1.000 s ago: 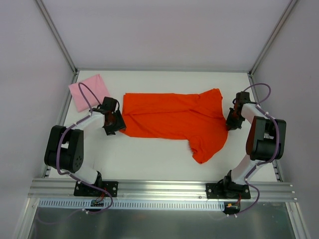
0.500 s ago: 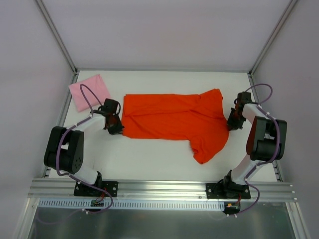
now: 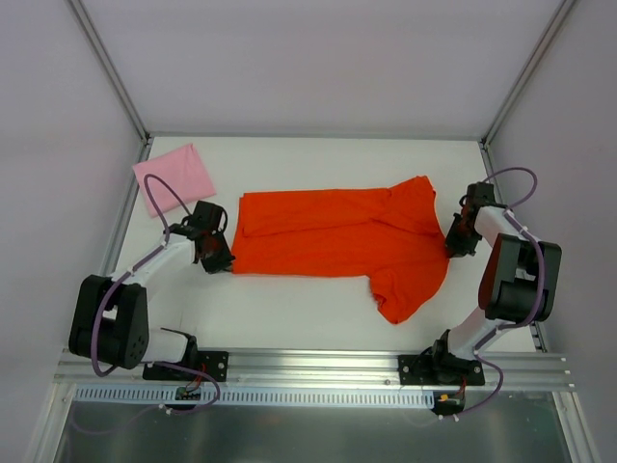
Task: Fold and stack the t-shirts
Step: Fold the flattened tshirt in 1/3 of the way
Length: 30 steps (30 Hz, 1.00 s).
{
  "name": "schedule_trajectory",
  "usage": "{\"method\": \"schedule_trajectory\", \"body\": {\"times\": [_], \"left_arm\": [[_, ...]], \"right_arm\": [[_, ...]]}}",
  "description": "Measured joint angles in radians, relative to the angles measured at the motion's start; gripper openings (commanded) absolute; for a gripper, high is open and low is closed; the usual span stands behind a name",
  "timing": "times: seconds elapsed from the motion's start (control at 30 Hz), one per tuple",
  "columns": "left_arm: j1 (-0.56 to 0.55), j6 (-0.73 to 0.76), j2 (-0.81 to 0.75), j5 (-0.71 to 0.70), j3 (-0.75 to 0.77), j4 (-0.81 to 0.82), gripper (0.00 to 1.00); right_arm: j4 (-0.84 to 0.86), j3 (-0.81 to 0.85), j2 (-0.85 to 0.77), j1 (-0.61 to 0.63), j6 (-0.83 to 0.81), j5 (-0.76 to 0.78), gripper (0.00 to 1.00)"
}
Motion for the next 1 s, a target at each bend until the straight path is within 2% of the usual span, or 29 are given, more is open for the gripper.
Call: {"method": "schedule_trajectory", "body": {"times": [0.07,0.2,0.27,0.3,0.33,0.37,0.4,0.43,0.5,0.57,0.7,0.83,1.0], "left_arm": [[0.0,-0.005,-0.019,0.0,-0.018,-0.01,0.0],[0.0,-0.008,-0.025,0.0,-0.047,-0.012,0.0],[0.0,-0.008,-0.025,0.0,-0.051,-0.014,0.05],[0.0,-0.008,-0.025,0.0,-0.051,-0.014,0.16],[0.0,-0.008,-0.025,0.0,-0.051,-0.014,0.25],[0.0,-0.008,-0.025,0.0,-0.051,-0.014,0.35],[0.0,-0.011,-0.026,-0.001,-0.051,-0.015,0.55],[0.0,-0.005,-0.029,-0.002,-0.051,-0.018,0.57],[0.0,-0.011,-0.045,-0.005,-0.051,-0.025,0.6],[0.0,-0.009,-0.071,-0.006,-0.048,-0.037,0.77],[0.0,-0.005,-0.119,-0.015,-0.022,-0.059,0.98],[0.0,-0.005,-0.147,-0.026,-0.008,-0.059,0.99],[0.0,-0.008,-0.171,-0.053,-0.008,-0.068,0.99]], "right_arm": [[-0.004,-0.008,0.0,0.0,0.0,0.0,0.01],[-0.008,-0.014,0.0,0.0,-0.003,-0.001,0.09],[-0.012,-0.014,0.0,0.0,-0.002,-0.004,0.24],[-0.014,-0.014,0.0,0.0,-0.004,-0.006,0.32],[-0.018,-0.014,-0.001,0.0,-0.006,-0.01,0.52],[-0.023,-0.014,-0.004,0.0,-0.004,-0.014,0.64],[-0.032,-0.014,-0.01,0.0,-0.011,-0.02,0.76],[-0.042,-0.014,-0.02,0.0,-0.013,-0.028,0.89],[-0.066,-0.012,-0.058,-0.001,-0.02,-0.056,0.98],[-0.089,-0.008,-0.116,-0.001,-0.022,-0.087,0.97],[-0.137,-0.005,-0.277,-0.001,-0.014,-0.139,0.96],[-0.143,-0.1,-0.478,0.003,0.025,-0.198,0.97],[-0.194,-0.367,-0.68,0.021,0.111,-0.237,0.97]]}}
